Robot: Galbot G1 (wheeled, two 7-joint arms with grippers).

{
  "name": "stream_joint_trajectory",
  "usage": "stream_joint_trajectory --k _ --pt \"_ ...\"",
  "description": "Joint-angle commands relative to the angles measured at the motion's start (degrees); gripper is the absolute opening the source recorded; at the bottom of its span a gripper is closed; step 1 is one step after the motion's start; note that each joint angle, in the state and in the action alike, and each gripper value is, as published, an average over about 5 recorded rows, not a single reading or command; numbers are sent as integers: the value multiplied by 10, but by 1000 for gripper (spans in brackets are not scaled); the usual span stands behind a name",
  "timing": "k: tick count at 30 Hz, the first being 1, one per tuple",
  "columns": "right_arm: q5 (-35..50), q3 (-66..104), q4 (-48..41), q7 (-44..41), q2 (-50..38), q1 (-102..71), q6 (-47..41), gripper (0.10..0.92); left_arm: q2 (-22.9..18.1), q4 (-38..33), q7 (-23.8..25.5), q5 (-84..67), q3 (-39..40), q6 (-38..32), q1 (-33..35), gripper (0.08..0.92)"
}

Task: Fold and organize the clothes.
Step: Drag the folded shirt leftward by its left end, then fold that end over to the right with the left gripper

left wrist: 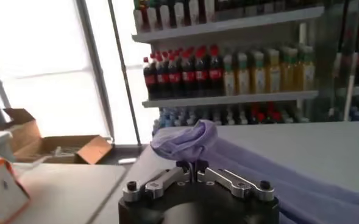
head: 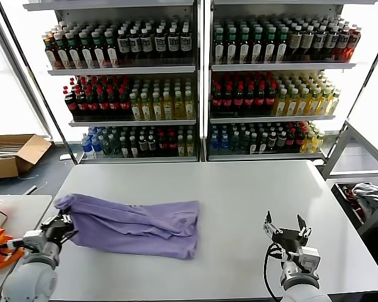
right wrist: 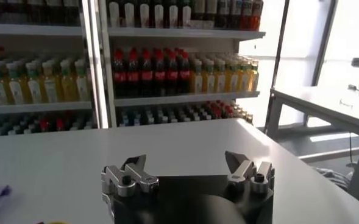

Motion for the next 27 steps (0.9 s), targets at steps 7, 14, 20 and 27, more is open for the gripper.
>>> stream_joint_trajectory --k 7,14,20,27 --pt "0 3 3 1 5 -6 1 823 106 0 28 55 -62 -23 7 110" --pt "-5 17 21 1 9 -32 3 823 7 -20 36 141 123 -29 14 110" --pt "-17 21 50 -4 9 -48 -1 823 -52 -15 26 147 229 -5 -23 110" --pt "-22 33 65 -9 12 -65 1 823 -86 -10 21 137 287 12 -51 110"
